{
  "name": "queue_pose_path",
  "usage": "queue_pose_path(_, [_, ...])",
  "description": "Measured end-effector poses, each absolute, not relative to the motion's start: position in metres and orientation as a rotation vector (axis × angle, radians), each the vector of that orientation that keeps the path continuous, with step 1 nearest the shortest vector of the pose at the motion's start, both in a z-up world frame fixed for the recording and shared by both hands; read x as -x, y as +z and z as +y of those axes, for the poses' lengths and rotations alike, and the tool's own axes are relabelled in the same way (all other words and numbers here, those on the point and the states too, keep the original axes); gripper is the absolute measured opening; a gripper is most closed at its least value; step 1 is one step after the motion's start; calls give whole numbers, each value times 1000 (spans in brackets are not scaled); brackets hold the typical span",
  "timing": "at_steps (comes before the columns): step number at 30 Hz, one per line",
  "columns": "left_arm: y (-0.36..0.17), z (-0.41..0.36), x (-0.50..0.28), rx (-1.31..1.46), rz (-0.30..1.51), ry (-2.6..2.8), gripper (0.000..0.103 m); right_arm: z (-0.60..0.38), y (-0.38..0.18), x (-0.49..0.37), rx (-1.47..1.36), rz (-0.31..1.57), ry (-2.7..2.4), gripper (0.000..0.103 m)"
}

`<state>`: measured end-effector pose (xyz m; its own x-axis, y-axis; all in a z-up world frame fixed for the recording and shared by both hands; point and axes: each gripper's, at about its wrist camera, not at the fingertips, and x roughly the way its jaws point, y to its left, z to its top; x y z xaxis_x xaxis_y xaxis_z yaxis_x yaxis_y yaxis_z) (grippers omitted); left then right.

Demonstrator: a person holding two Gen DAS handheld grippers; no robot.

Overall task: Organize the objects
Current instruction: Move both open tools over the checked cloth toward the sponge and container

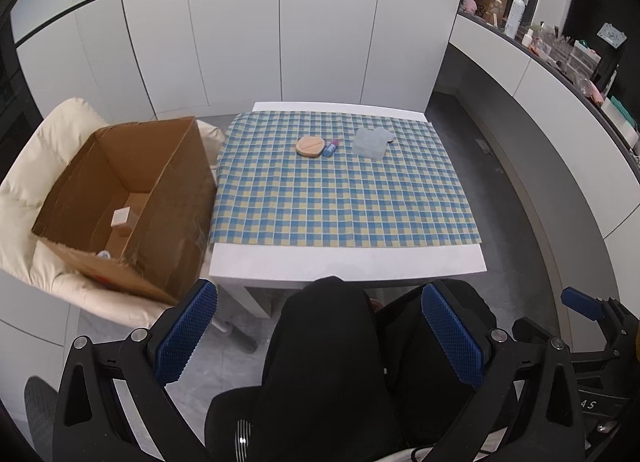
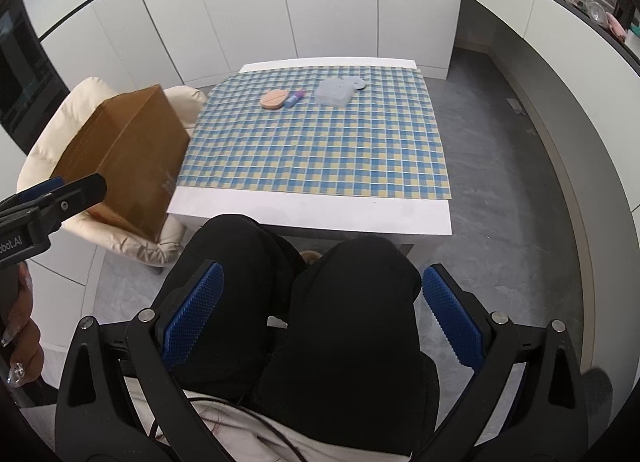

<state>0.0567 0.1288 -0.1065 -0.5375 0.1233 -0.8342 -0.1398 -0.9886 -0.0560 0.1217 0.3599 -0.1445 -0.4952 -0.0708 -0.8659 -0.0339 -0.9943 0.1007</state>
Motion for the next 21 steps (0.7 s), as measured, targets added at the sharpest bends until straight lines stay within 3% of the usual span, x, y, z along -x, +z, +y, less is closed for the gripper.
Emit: queue_pose_path(21, [-160, 126, 61, 1522, 0, 2693, 102, 380, -180, -5, -1616, -154, -2755, 101])
